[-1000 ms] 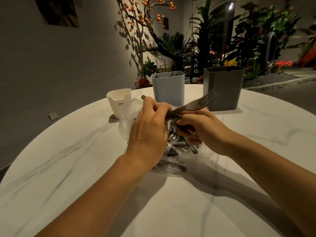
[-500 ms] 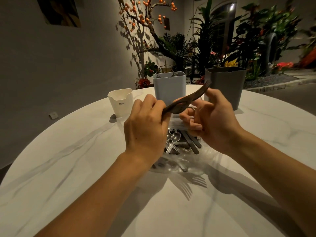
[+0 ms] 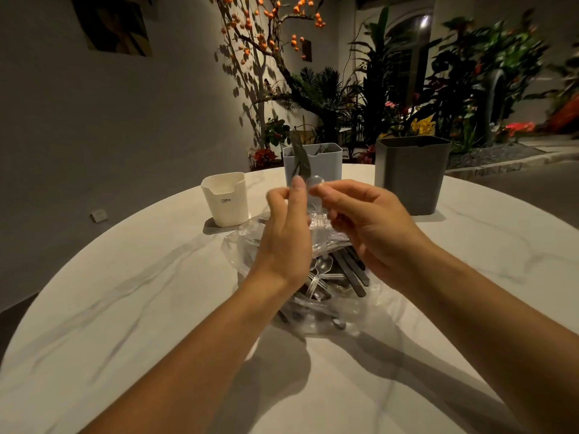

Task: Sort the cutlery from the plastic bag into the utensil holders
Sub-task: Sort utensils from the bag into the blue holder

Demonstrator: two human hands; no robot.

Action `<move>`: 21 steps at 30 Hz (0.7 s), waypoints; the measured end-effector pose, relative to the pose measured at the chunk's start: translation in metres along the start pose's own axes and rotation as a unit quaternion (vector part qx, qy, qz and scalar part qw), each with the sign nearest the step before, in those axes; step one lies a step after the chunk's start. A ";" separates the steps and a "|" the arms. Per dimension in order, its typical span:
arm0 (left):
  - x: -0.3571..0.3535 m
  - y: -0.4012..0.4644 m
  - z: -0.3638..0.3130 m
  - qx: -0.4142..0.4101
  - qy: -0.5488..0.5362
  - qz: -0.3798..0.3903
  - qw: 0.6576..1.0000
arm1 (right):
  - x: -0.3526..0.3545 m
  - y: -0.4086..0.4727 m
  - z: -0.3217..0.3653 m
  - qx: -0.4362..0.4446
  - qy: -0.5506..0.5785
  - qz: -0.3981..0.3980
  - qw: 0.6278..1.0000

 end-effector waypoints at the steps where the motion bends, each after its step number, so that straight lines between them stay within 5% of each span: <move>1: -0.001 -0.001 0.001 -0.001 0.006 0.025 1.000 | -0.001 0.001 0.002 -0.003 0.019 0.006 1.000; 13: 0.001 -0.004 0.001 0.015 -0.023 0.178 0.984 | -0.003 0.013 0.015 0.012 -0.062 -0.037 0.997; 21: 0.004 0.004 0.004 0.034 0.013 0.133 0.990 | -0.008 0.023 0.024 0.037 -0.158 -0.110 0.981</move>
Point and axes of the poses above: each hand's wrist, its own y-axis towards the middle knuckle, its own x-axis out of the back of the hand, z = x × y, the point moved 3 cm from there along y, towards the middle knuckle, and after that the axes turned 11 degrees about -x, right-handed, at the moved point
